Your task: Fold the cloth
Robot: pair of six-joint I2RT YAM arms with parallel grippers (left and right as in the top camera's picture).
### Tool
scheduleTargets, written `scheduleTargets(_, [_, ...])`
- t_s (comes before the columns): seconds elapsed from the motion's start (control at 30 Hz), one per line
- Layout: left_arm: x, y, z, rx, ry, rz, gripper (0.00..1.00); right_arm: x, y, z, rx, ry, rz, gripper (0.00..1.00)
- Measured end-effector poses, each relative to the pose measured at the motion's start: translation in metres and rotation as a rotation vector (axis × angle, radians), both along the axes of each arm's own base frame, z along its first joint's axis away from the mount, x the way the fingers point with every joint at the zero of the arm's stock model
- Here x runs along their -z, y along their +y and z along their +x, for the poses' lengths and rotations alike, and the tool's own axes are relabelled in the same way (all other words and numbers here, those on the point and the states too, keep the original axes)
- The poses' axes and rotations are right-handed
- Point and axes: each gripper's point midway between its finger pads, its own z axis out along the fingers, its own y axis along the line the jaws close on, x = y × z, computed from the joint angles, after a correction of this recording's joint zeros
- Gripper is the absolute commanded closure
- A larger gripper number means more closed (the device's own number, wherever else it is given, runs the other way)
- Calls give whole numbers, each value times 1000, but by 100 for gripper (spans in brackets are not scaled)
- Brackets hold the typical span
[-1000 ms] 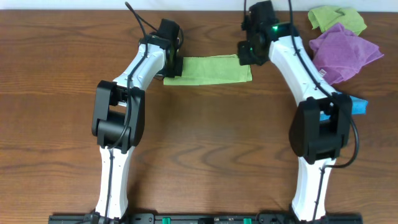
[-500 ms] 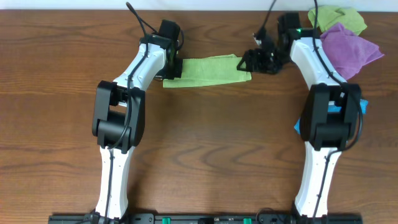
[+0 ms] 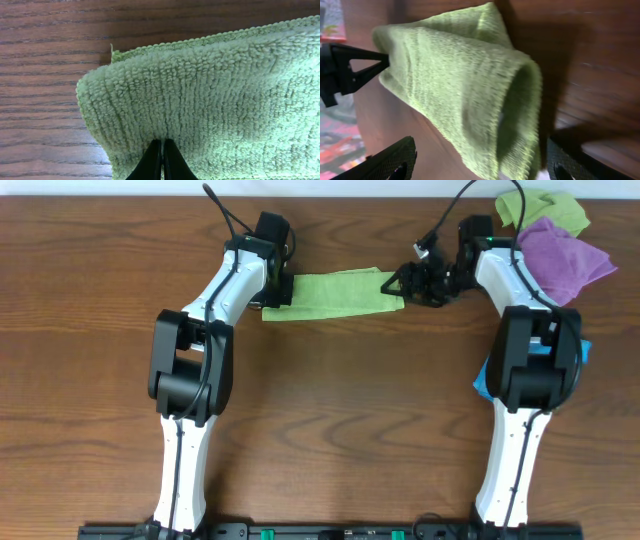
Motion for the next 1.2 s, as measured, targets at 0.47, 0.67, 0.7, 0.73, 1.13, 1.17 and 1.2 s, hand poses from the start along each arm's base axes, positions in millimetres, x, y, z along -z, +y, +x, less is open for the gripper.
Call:
scheduleTargets(0.47, [0,0,0,0,2,1,94,23,16,12,50,45,41,99])
scheduleTargets(0.67, [0,0,0,0,2,-2,94,24,16,11,87,95,51,98])
scheduleTargets(0.7, [0,0,-1,1,3,-4,94,23,16,12,91,99,48,98])
scheduleTargets(0.73, [0,-1,-1,1,4,-7,94,23,16,12,92,101,41,98])
scheduleTargets(1.13, [0,-6,-1,-17,12,-56,95,-64,50,23,58,-148,-181,99])
scheduleTargets(1.17, [-1,-7,0,-19,12,-64,94,-76,62,21,39,-182,-192,99])
scheduleTargets(1.2, [-1,-11,0,-18,12,-77,94,-86,68,20,30,-211,-202,99])
